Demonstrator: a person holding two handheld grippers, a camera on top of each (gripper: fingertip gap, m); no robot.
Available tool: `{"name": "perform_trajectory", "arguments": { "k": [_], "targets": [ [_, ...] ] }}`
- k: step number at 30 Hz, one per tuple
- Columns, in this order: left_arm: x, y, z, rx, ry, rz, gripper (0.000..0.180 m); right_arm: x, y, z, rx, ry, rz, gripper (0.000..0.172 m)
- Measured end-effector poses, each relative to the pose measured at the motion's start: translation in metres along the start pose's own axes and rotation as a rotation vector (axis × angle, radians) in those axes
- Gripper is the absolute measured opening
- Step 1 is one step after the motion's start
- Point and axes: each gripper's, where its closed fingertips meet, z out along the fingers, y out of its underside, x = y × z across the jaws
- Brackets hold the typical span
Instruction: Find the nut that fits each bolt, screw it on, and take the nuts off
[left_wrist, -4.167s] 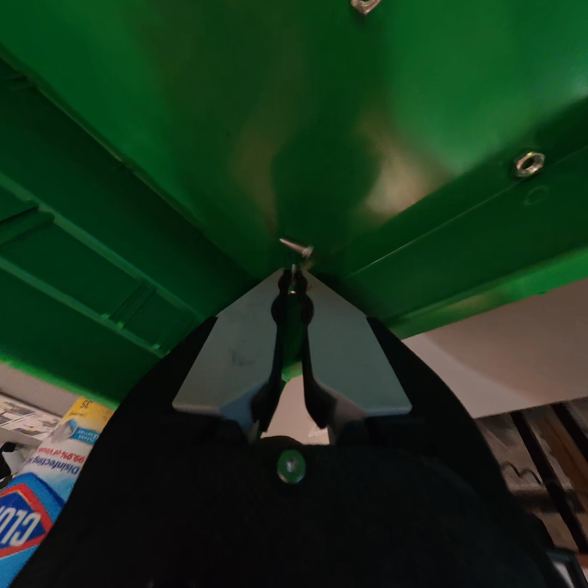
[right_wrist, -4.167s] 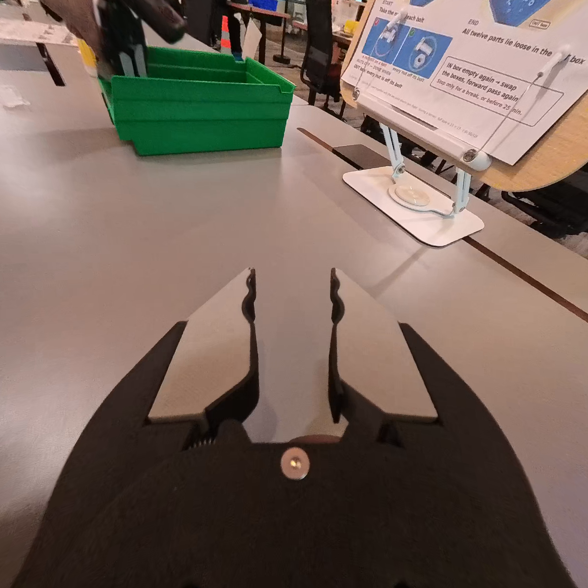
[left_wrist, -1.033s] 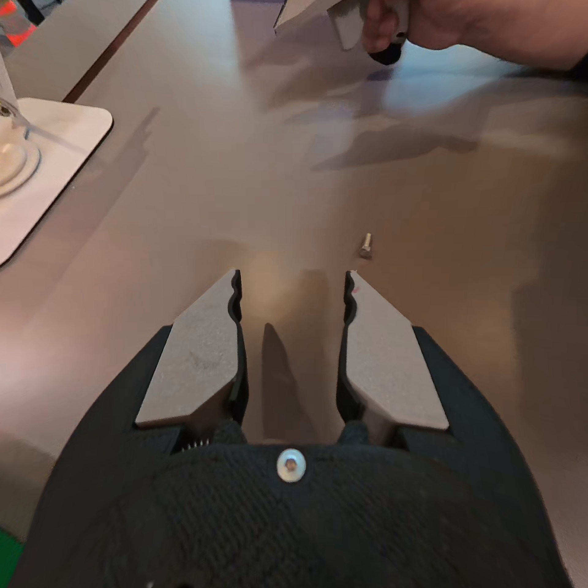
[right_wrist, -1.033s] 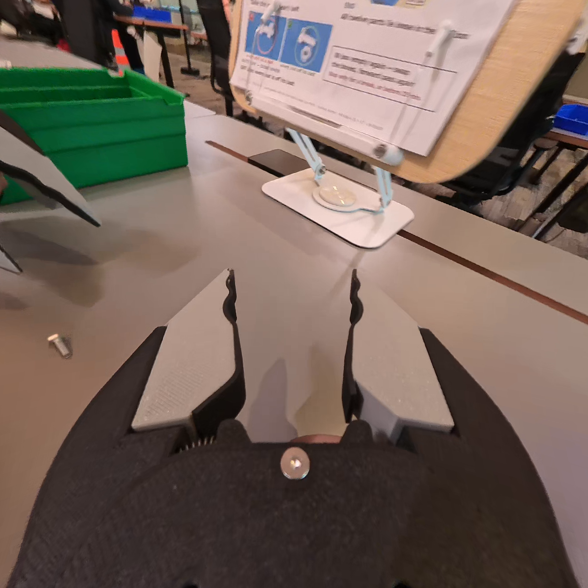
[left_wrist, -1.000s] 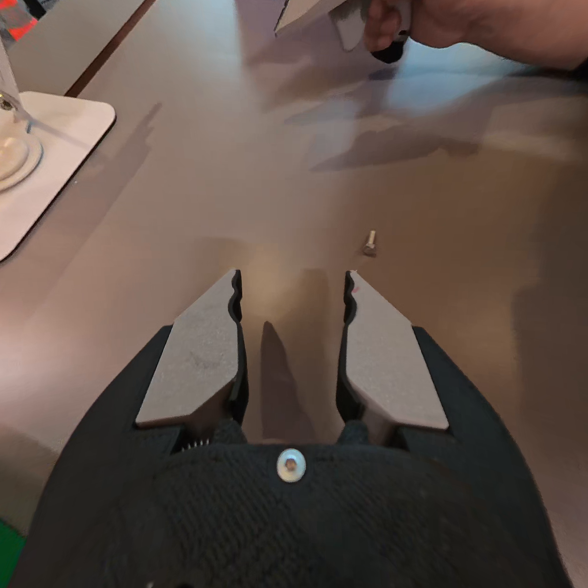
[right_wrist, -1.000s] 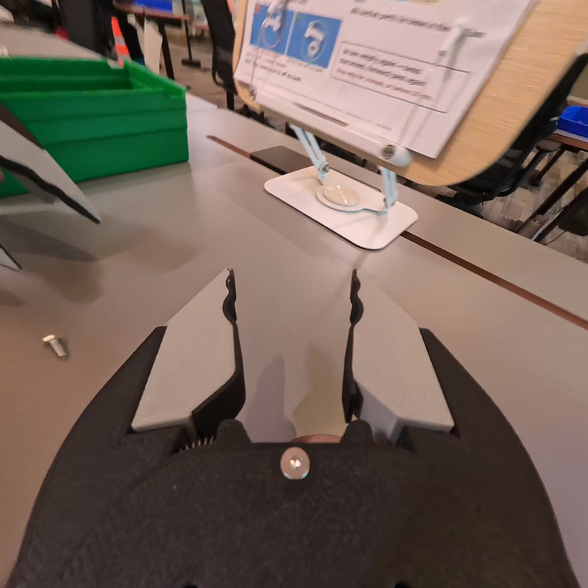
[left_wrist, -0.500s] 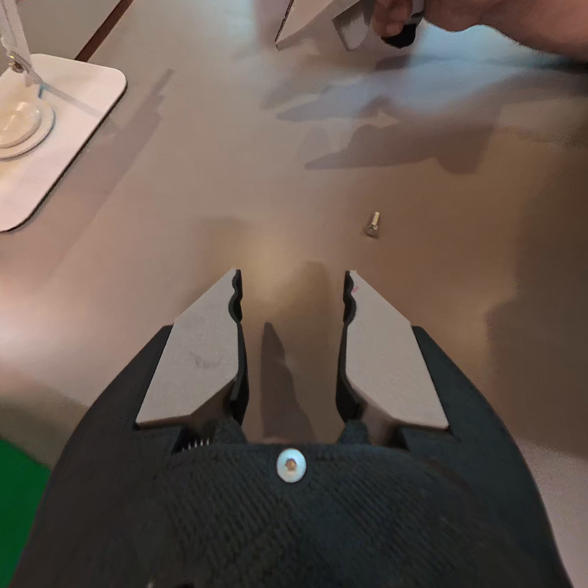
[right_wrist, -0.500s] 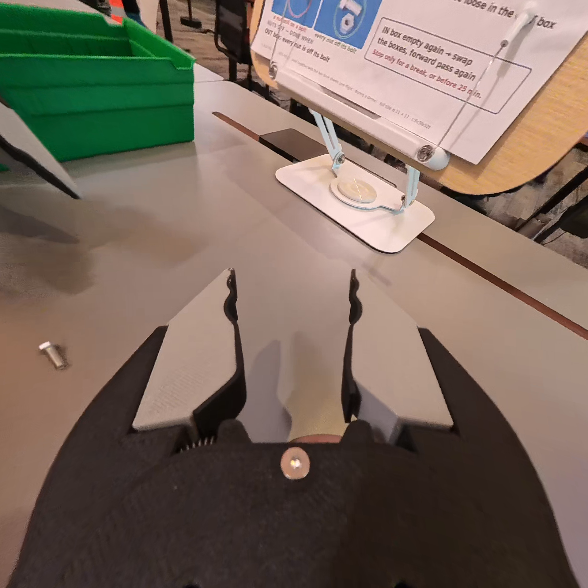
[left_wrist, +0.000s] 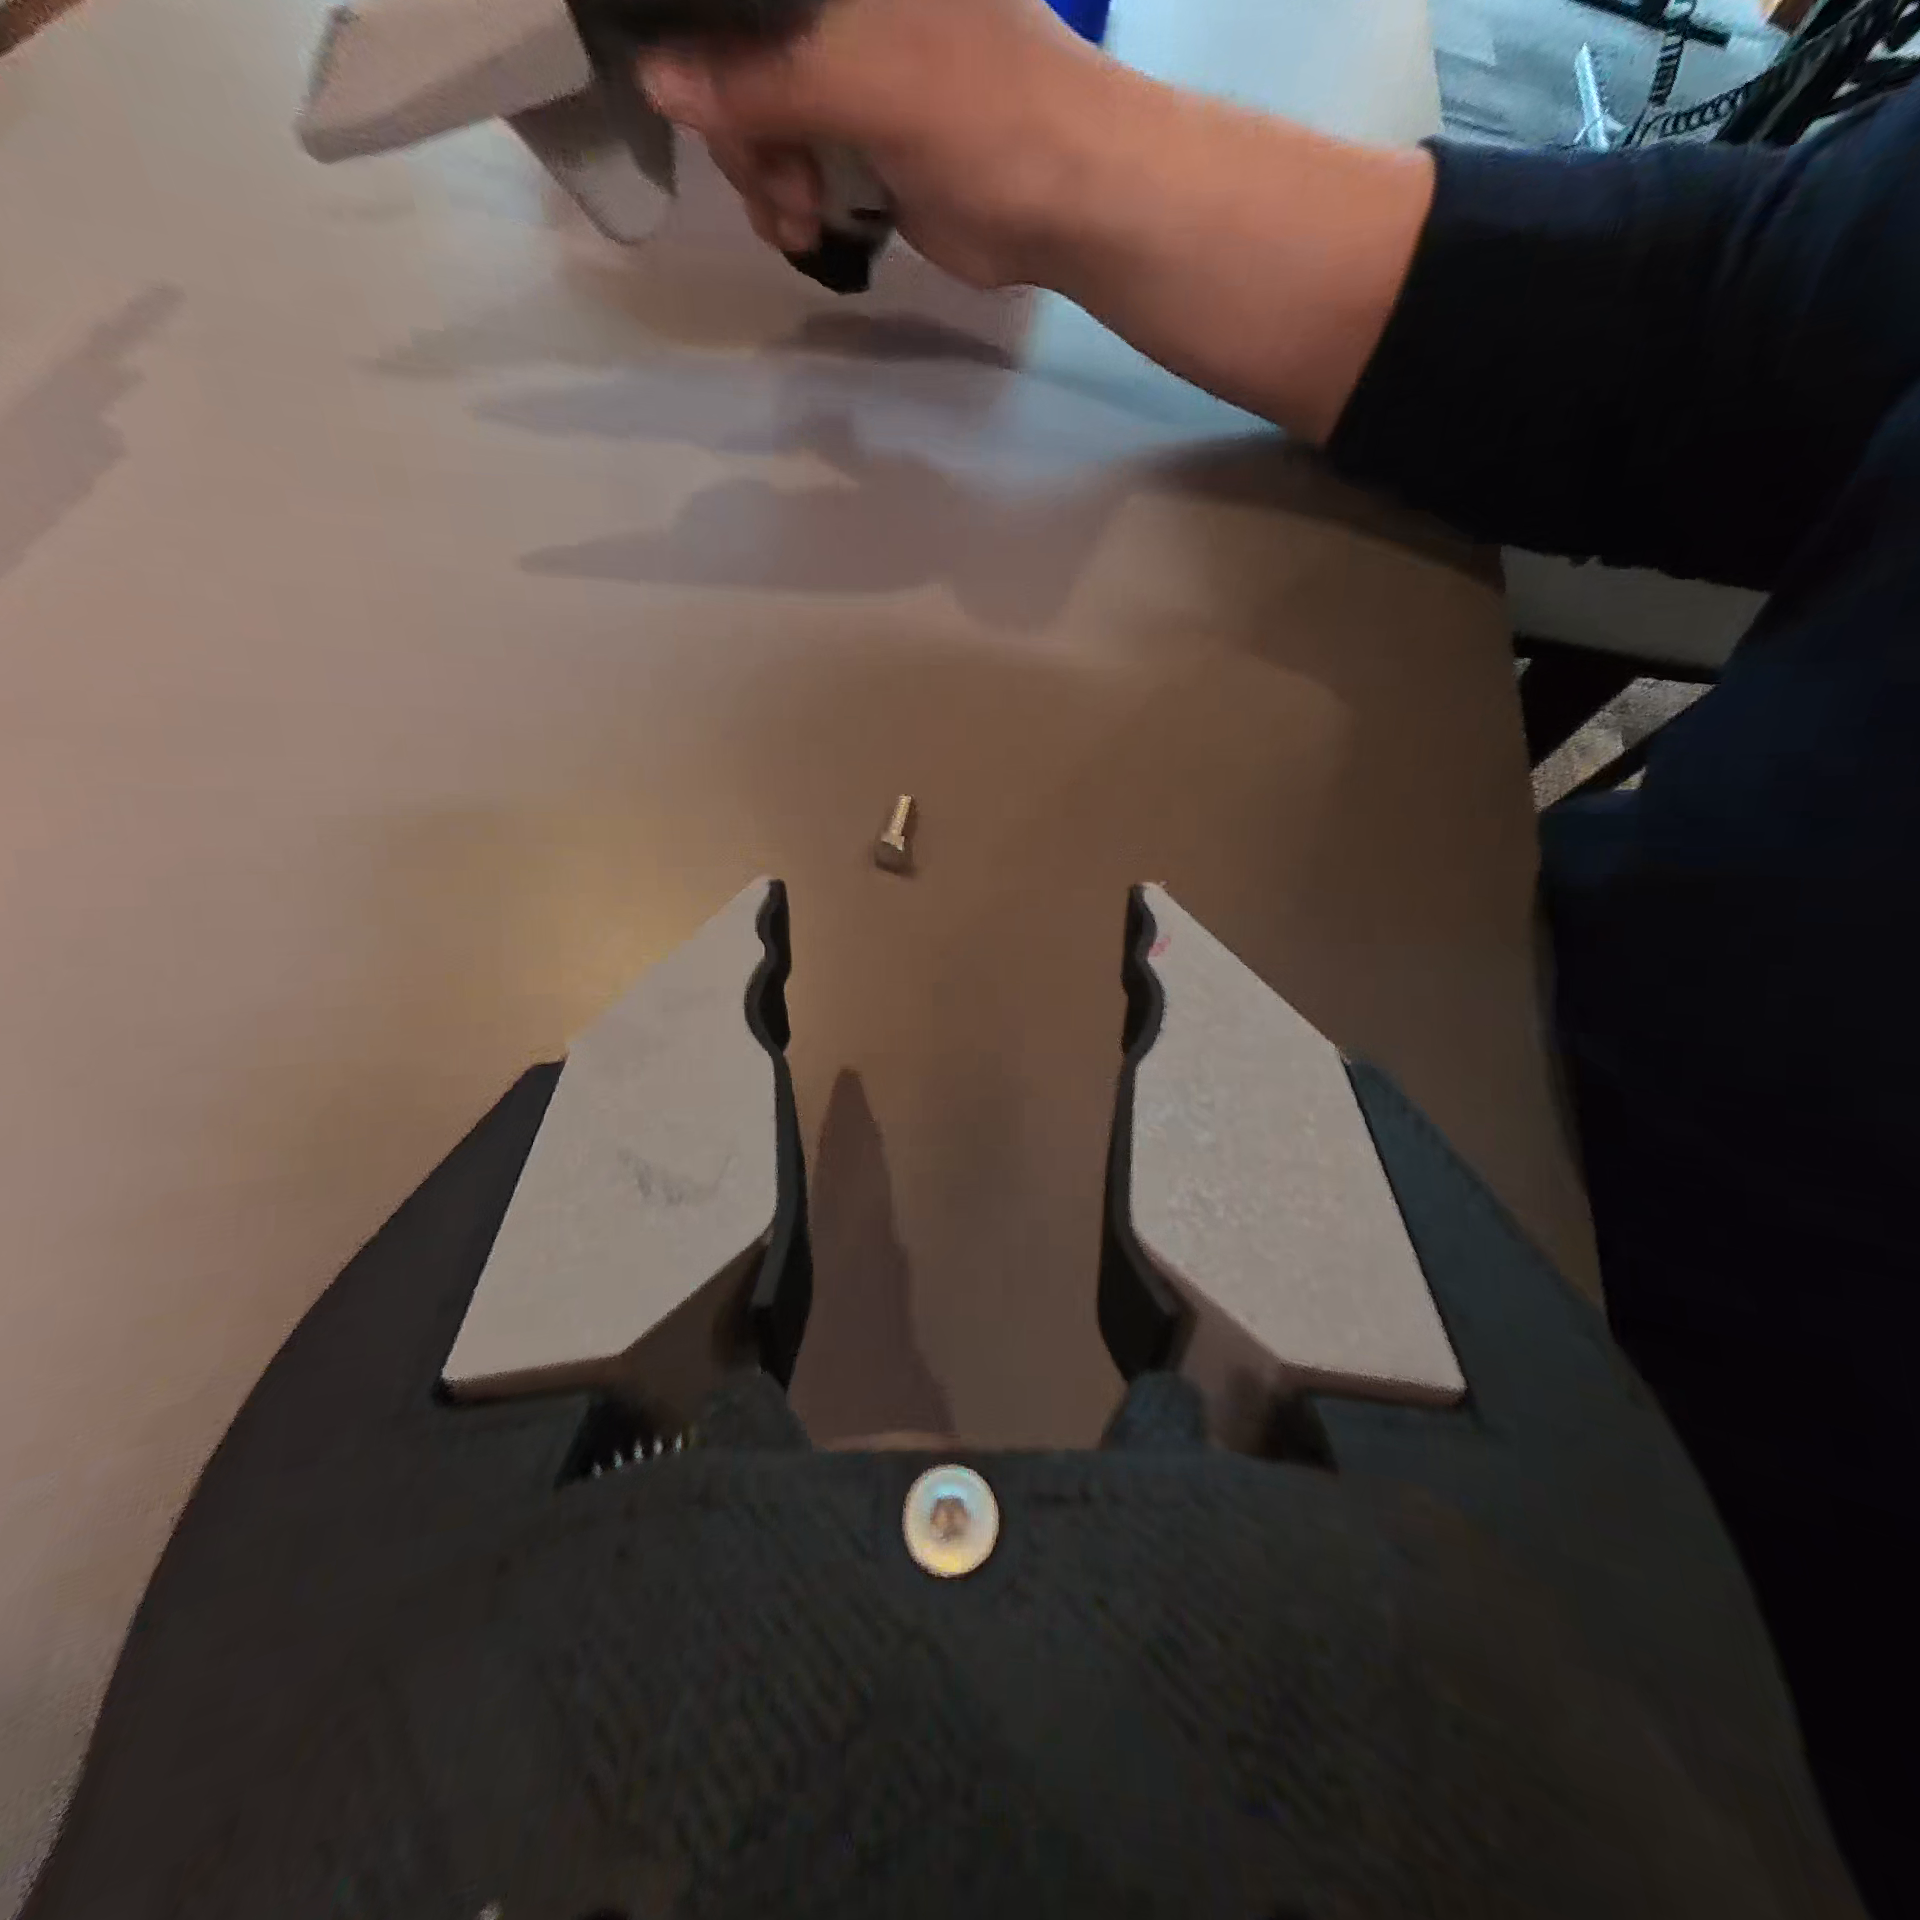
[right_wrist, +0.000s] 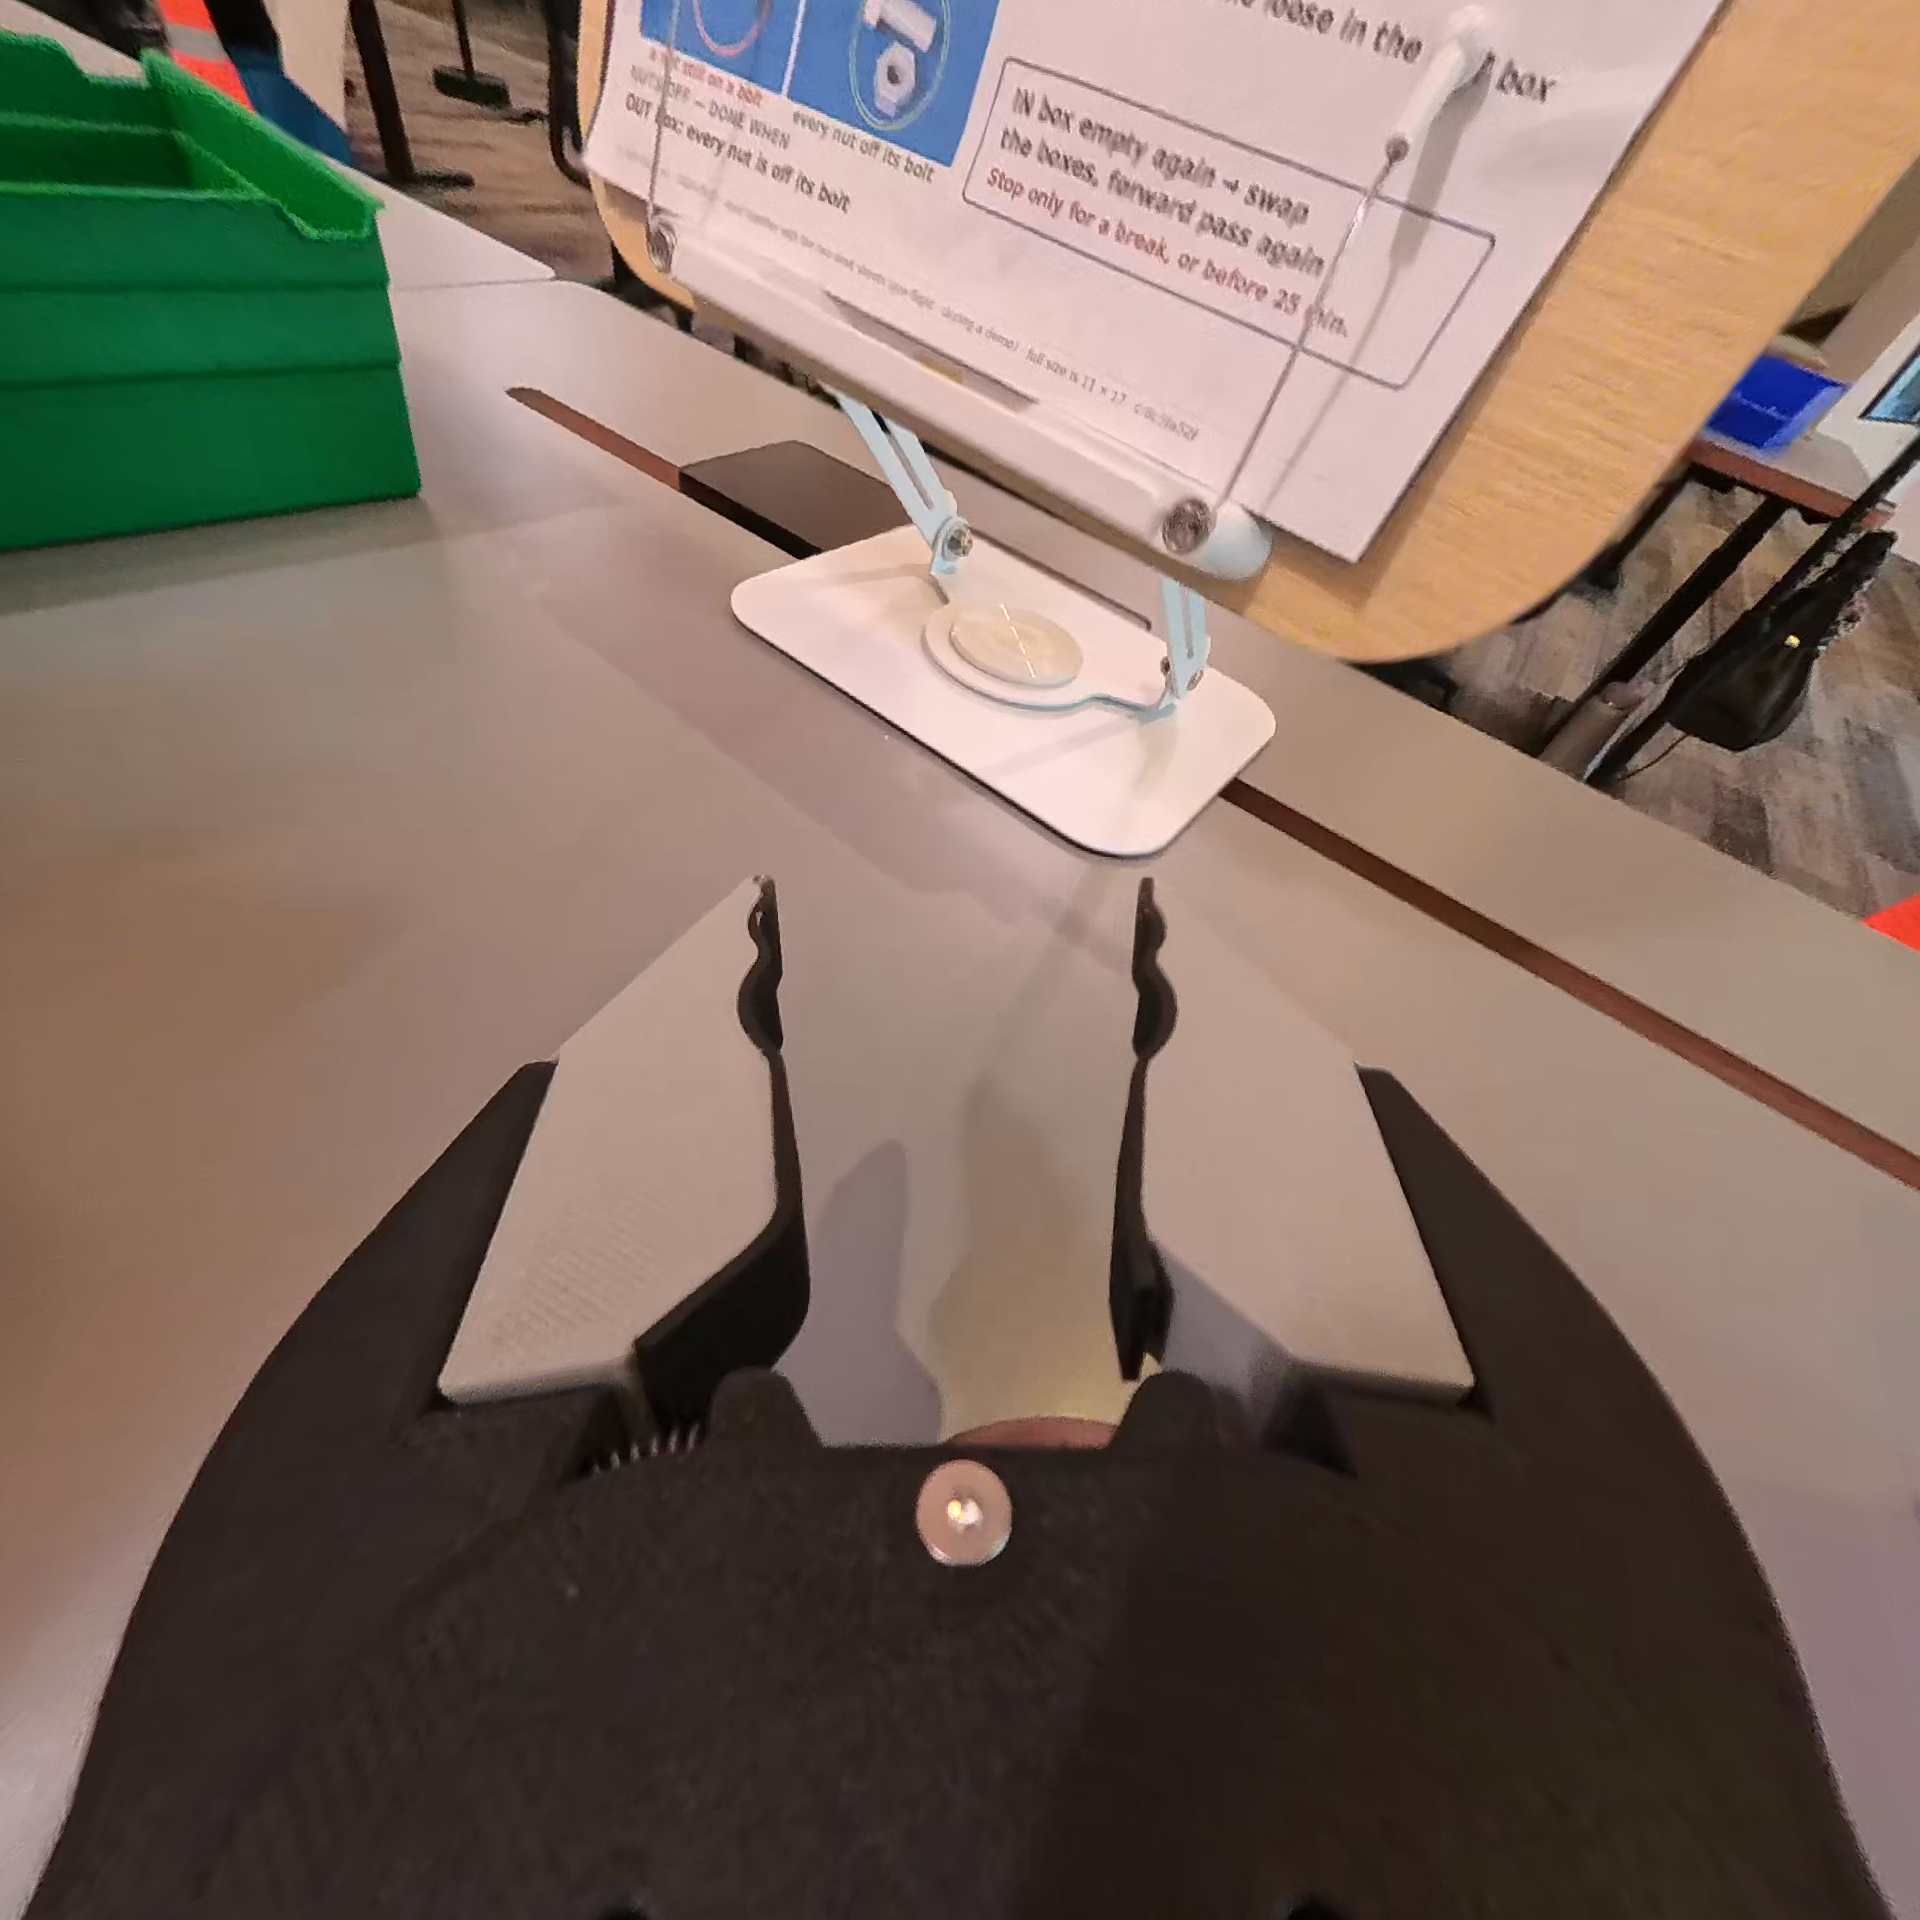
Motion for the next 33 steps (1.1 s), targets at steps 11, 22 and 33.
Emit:
{"name": "perform_trajectory", "arguments": {
  "k": [11, 22, 33],
  "targets": [
    [-0.016, -0.017, -0.035, 0.069, -0.057, 0.004, 0.058, -0.04, -0.003, -0.005, -0.026, -0.138, -0.014, 0.066],
    [-0.084, 0.023, -0.206, 0.149, -0.484, -0.271, 0.061, -0.076, 0.002, -0.023, -0.013, -0.249, -0.088, 0.065],
    [-0.097, 0.106, -0.206, -0.115, -0.477, -0.471, 0.034, -0.066, 0.01, -0.039, -0.03, -0.256, -0.128, 0.064]
  ]
}}
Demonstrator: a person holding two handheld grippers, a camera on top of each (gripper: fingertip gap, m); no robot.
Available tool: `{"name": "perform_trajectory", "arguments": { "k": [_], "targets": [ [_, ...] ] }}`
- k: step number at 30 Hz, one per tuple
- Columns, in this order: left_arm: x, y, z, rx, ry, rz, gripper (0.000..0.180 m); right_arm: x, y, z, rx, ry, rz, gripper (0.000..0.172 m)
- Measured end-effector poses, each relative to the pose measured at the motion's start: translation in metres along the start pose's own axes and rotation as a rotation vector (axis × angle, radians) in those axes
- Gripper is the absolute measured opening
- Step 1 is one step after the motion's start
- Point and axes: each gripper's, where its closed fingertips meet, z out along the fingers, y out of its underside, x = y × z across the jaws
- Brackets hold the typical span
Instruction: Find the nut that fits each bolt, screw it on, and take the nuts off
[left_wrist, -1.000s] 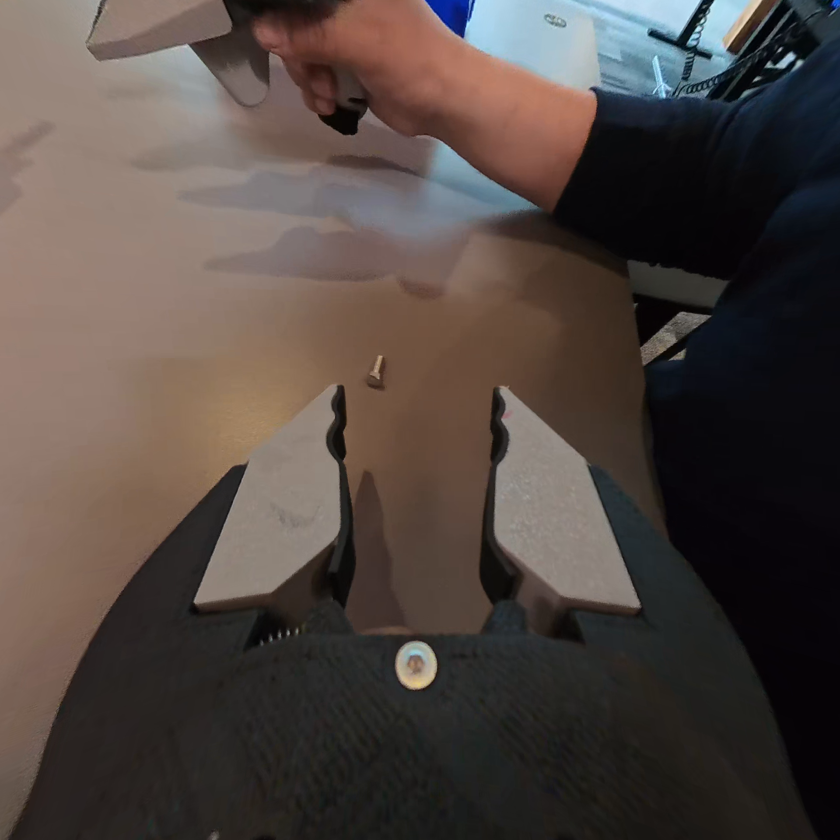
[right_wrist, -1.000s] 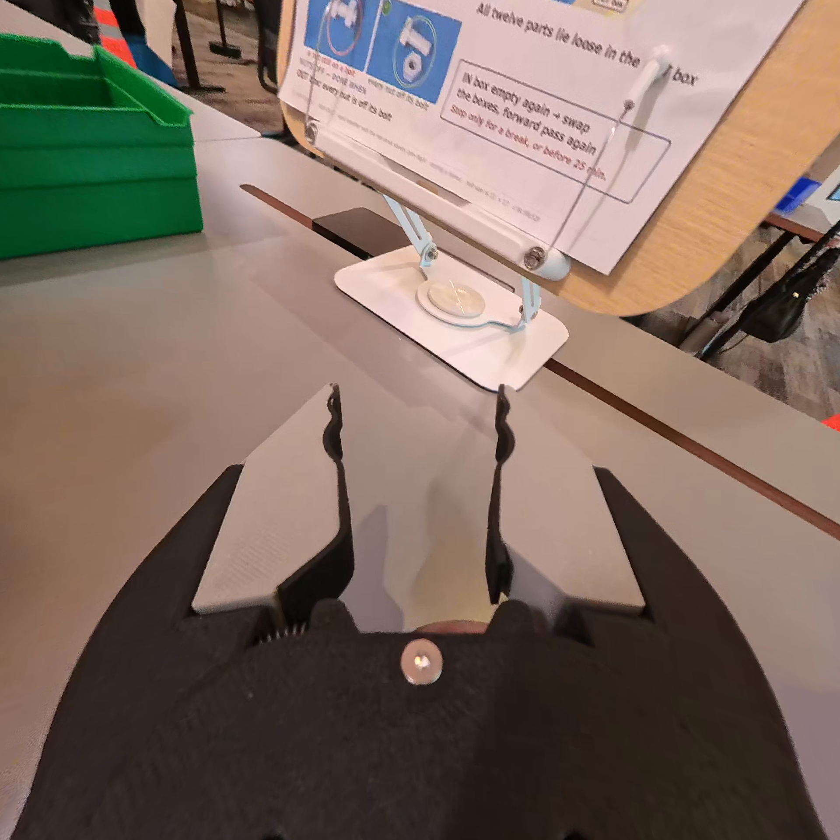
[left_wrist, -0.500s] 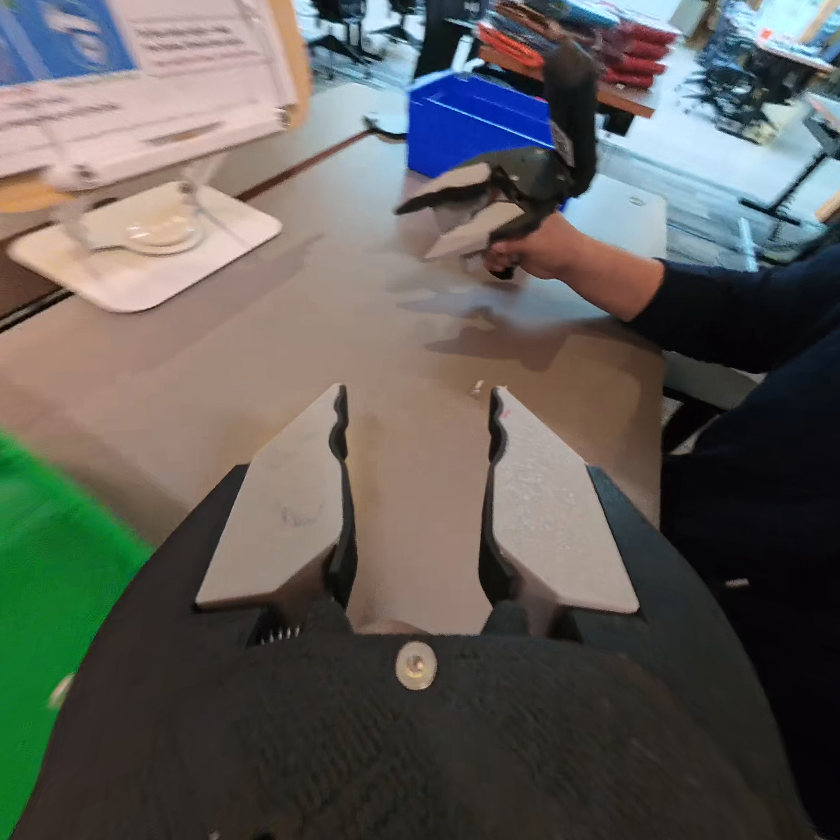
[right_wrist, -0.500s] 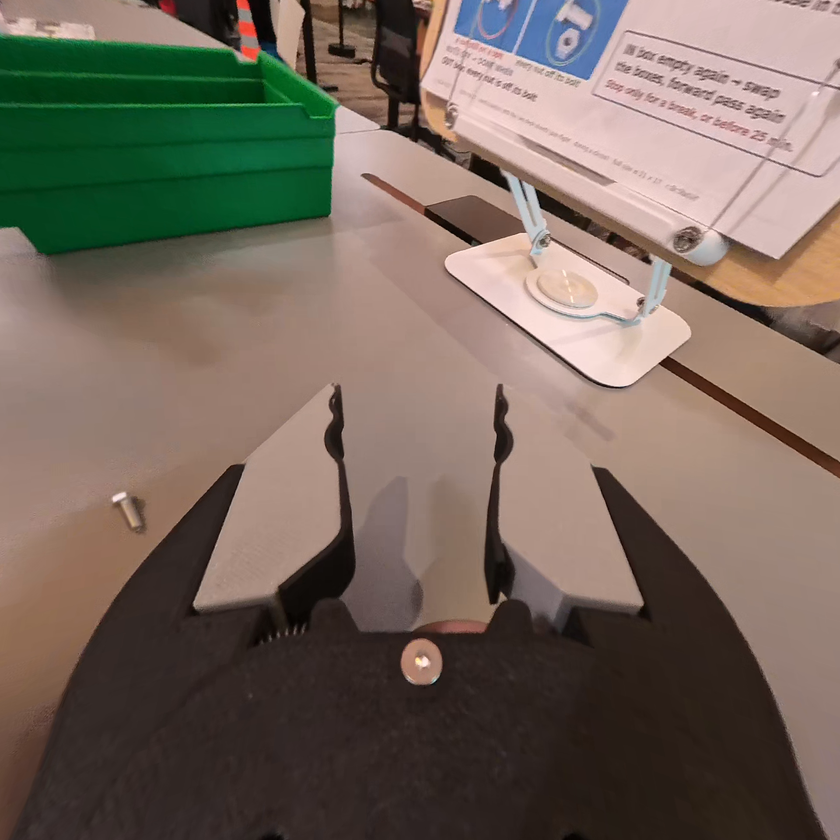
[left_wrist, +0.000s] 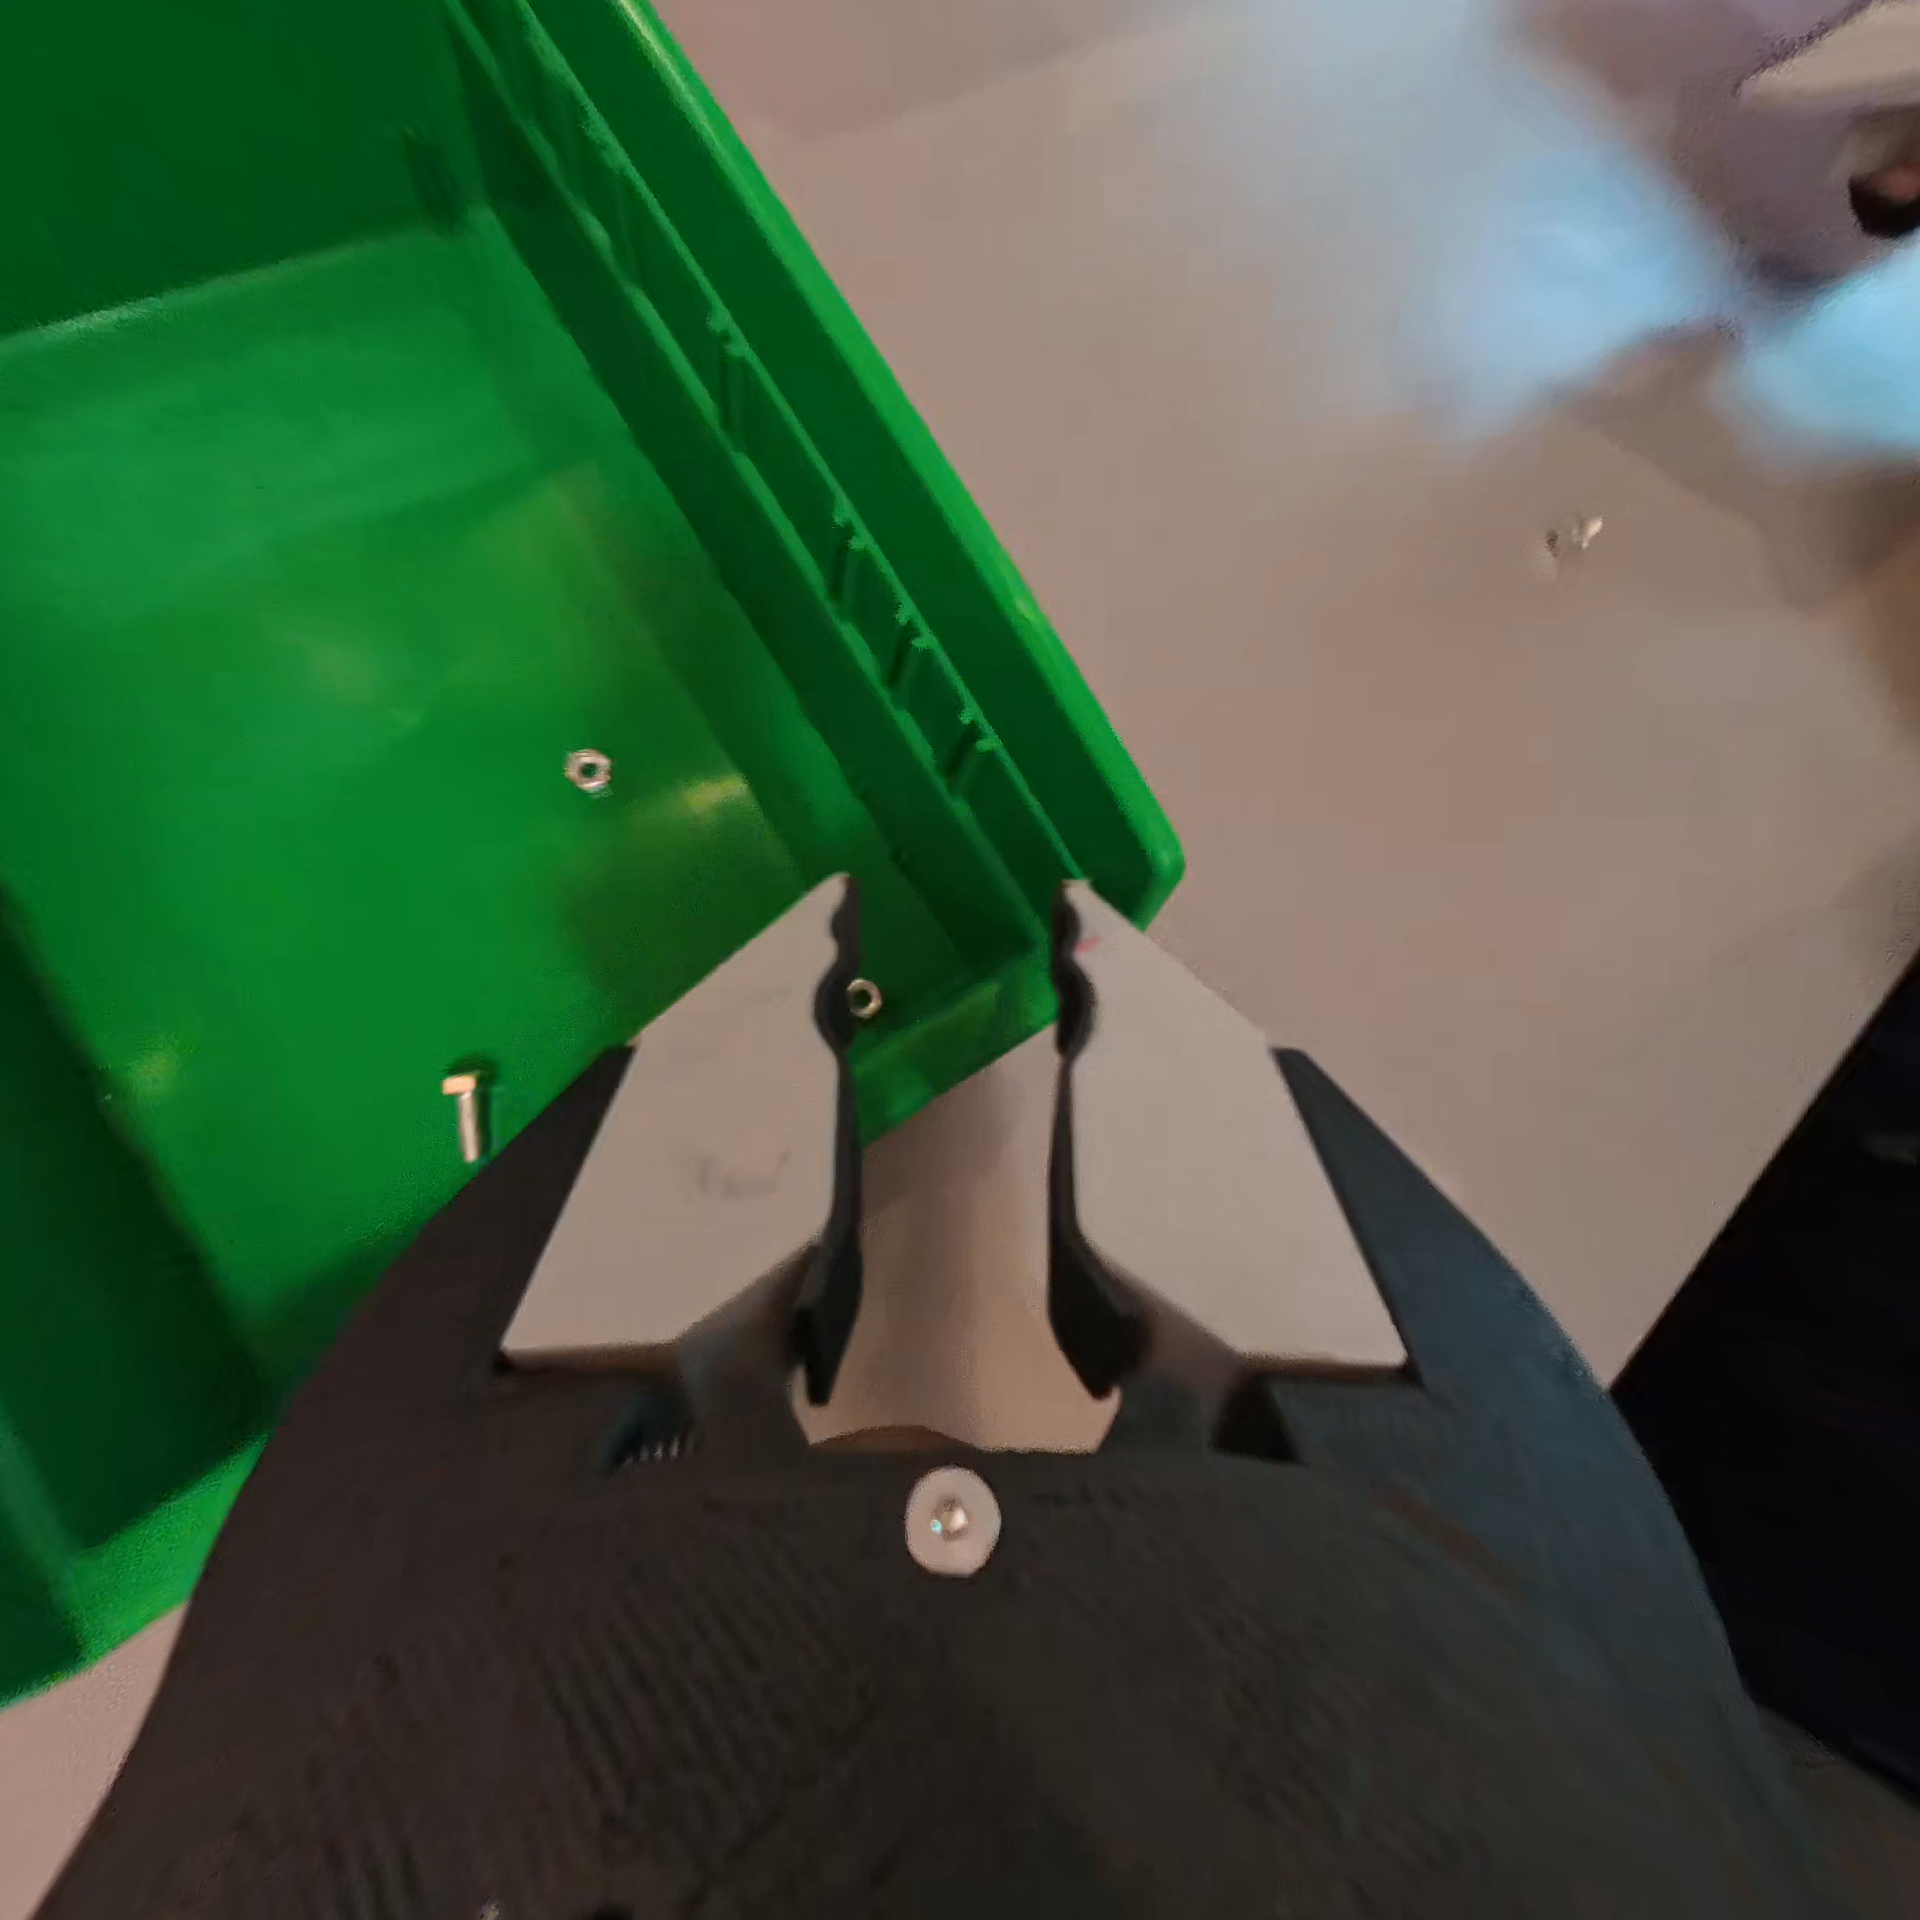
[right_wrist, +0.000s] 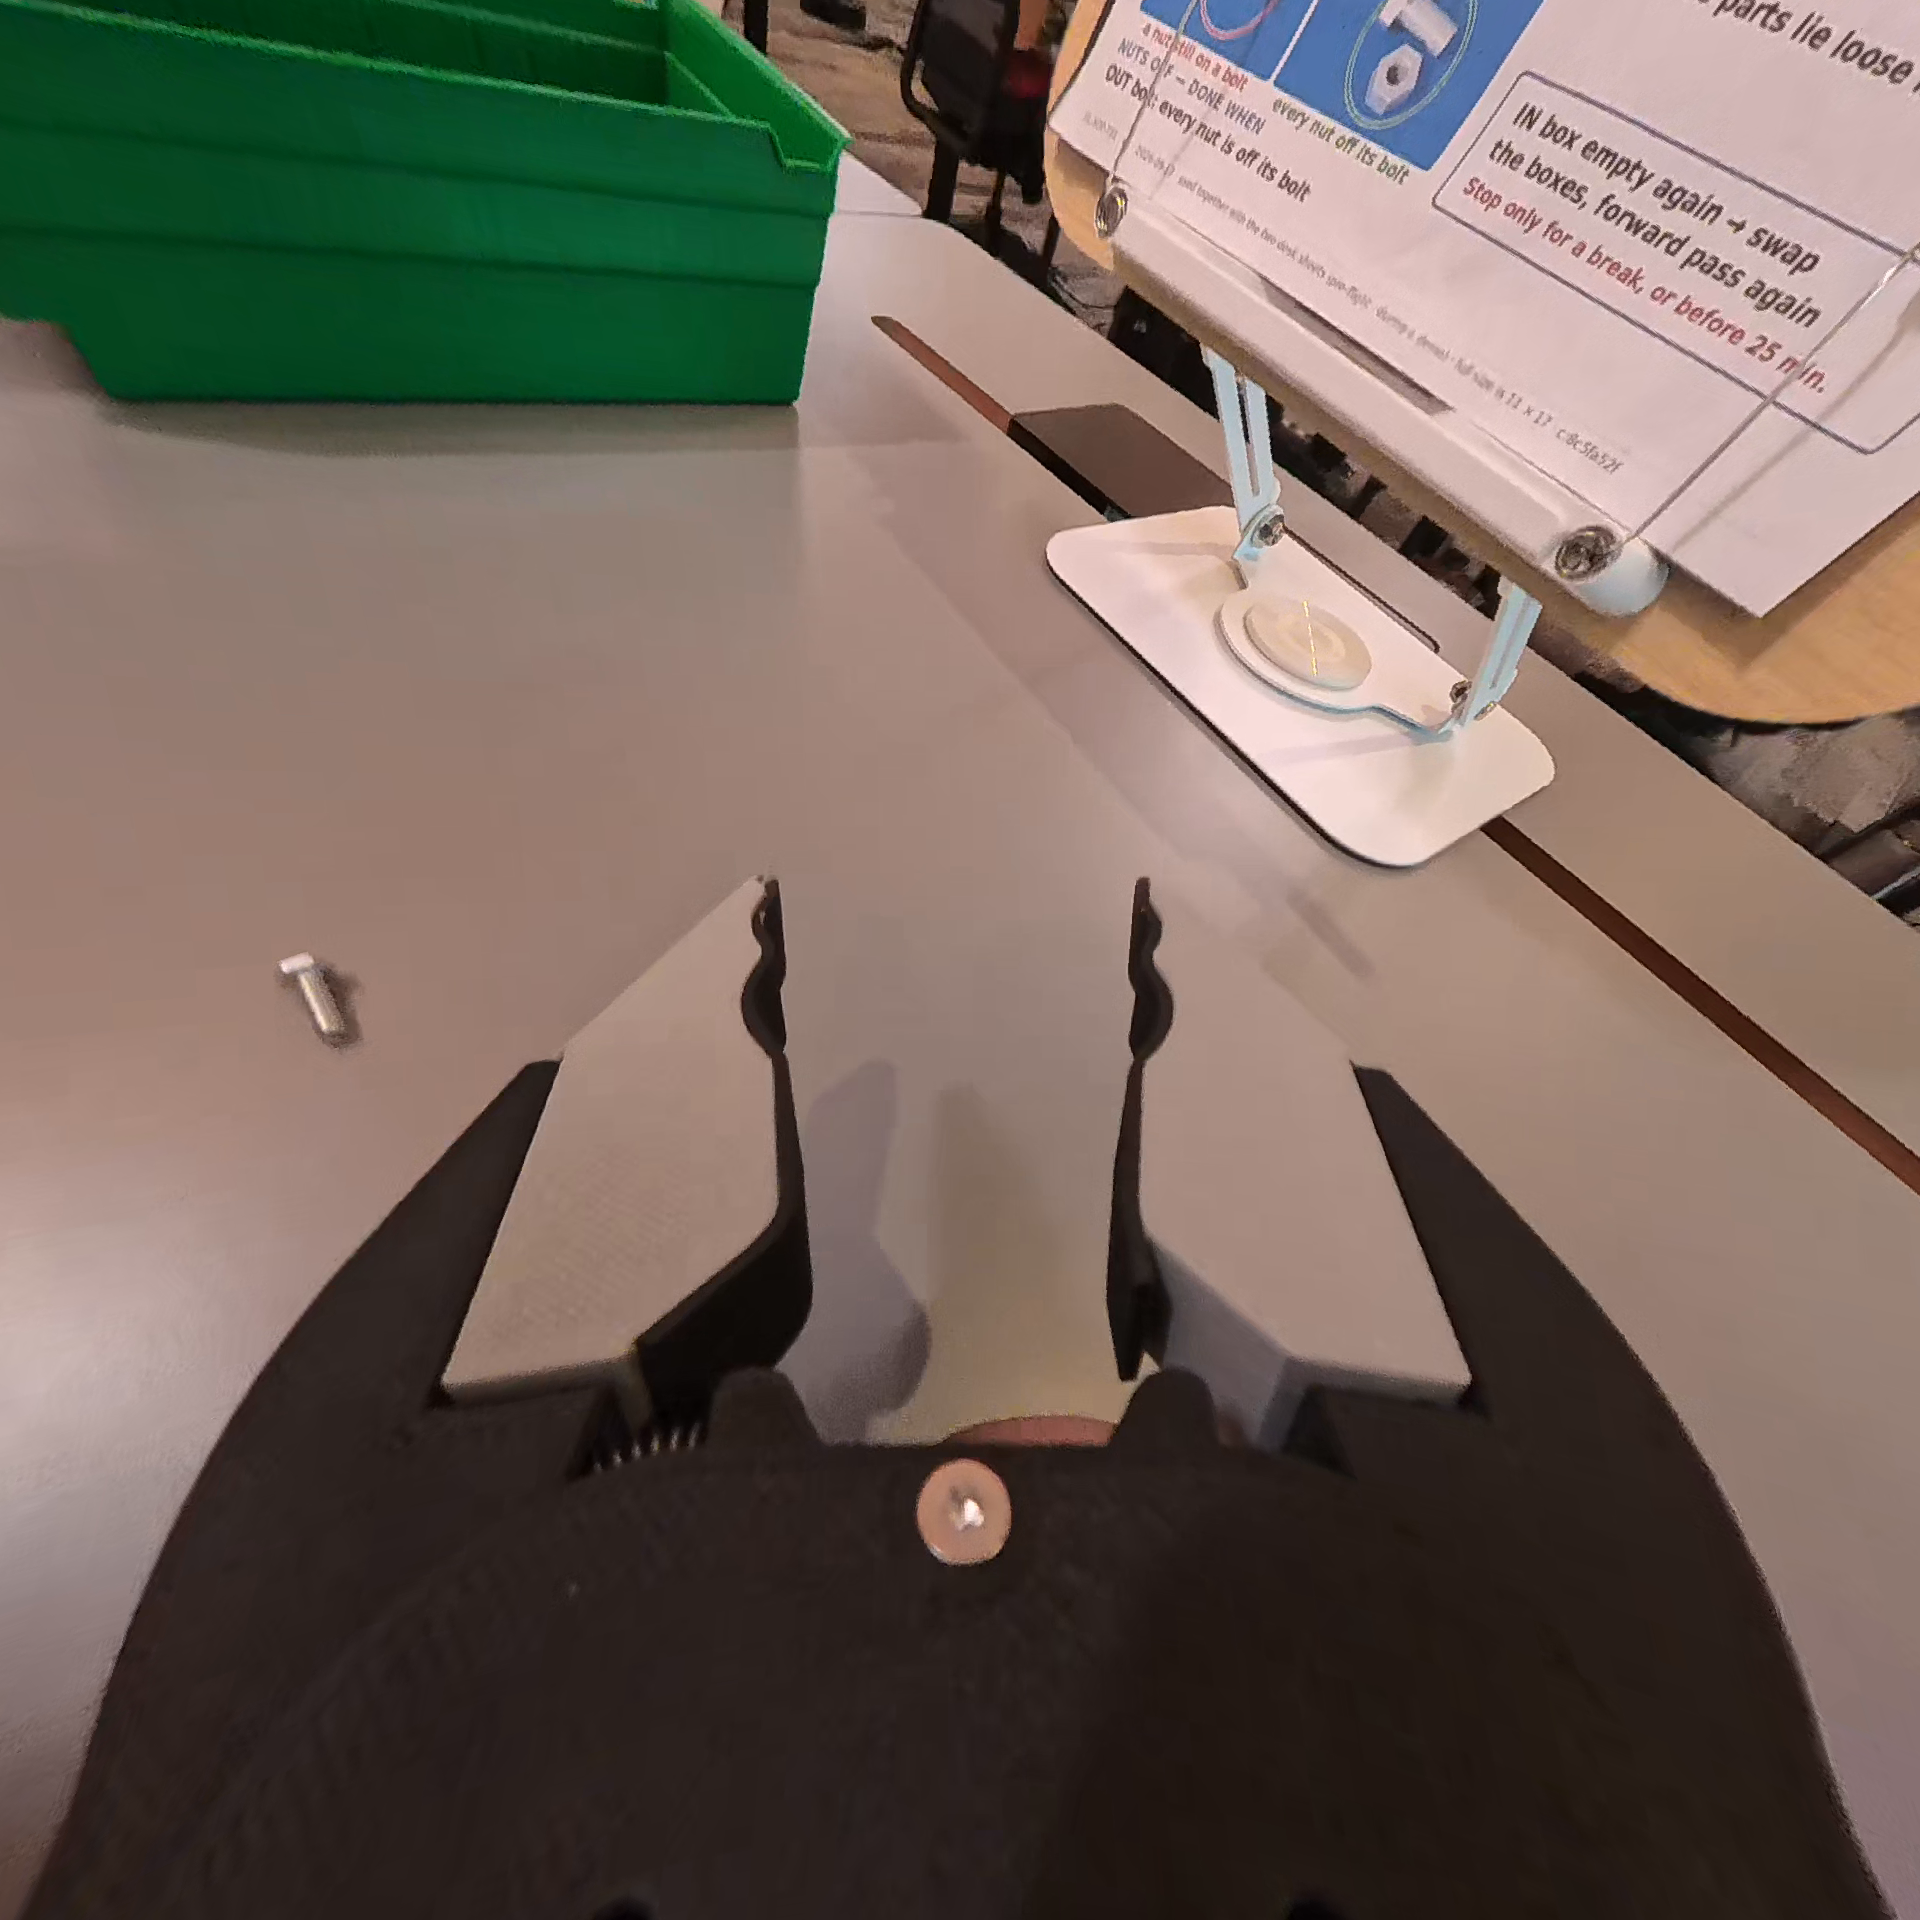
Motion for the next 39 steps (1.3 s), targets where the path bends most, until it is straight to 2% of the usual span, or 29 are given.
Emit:
{"name": "perform_trajectory", "arguments": {
  "k": [3, 4, 6, 8, 10, 13, 16, 19, 20, 22, 25, 30, 32, 33, 39],
  "targets": [
    [0.011, 0.001, 0.018, -0.061, 0.025, 0.044, 0.008, 0.003, 0.007, -0.003, -0.018, -0.005, -0.009, 0.064],
    [0.01, -0.002, 0.021, -0.073, 0.014, 0.051, 0.013, 0.004, 0.01, -0.003, -0.025, -0.005, -0.012, 0.065],
    [-0.006, -0.015, 0.016, -0.071, -0.067, 0.074, 0.044, 0.007, 0.011, -0.006, -0.027, 0.001, -0.017, 0.065],
    [-0.031, -0.034, 0.002, -0.047, -0.15, 0.099, 0.04, 0.01, 0.013, -0.007, -0.025, 0.005, -0.014, 0.065],
    [-0.058, -0.042, -0.005, -0.083, -0.211, 0.097, 0.034, 0.012, 0.014, -0.008, -0.023, 0.004, -0.005, 0.065],
    [-0.079, -0.024, 0.013, -0.277, -0.183, 0.103, 0.038, 0.014, 0.018, -0.005, -0.034, 0.007, -0.004, 0.065],
    [-0.091, -0.005, 0.04, -0.435, -0.176, 0.185, 0.039, 0.015, 0.024, -0.002, -0.05, 0.013, 0.013, 0.065],
    [-0.097, 0.006, 0.058, -0.538, -0.161, 0.24, 0.04, 0.016, 0.023, -0.002, -0.042, 0.016, 0.033, 0.065],
    [-0.095, 0.004, 0.062, -0.535, -0.135, 0.243, 0.033, 0.017, 0.022, -0.002, -0.043, 0.019, 0.03, 0.065],
    [-0.099, -0.007, 0.067, -0.498, -0.135, 0.235, 0.036, 0.019, 0.022, -0.003, -0.044, 0.035, 0.022, 0.064],
    [-0.1, -0.008, 0.07, -0.516, -0.121, 0.234, 0.033, 0.019, 0.023, -0.004, -0.051, 0.039, 0.014, 0.064],
    [-0.095, -0.002, 0.067, -0.582, -0.126, 0.235, 0.038, 0.021, 0.02, -0.007, -0.033, 0.032, 0.026, 0.064],
    [-0.098, -0.002, 0.068, -0.59, -0.153, 0.248, 0.028, 0.02, 0.02, -0.007, -0.03, 0.02, 0.036, 0.063],
    [-0.1, -0.002, 0.067, -0.594, -0.17, 0.253, 0.009, 0.019, 0.02, -0.007, -0.03, 0.016, 0.037, 0.062],
    [-0.101, 0.0, 0.064, -0.589, -0.19, 0.282, 0.008, 0.015, 0.016, -0.008, -0.02, 0.002, 0.031, 0.061]
  ]
}}
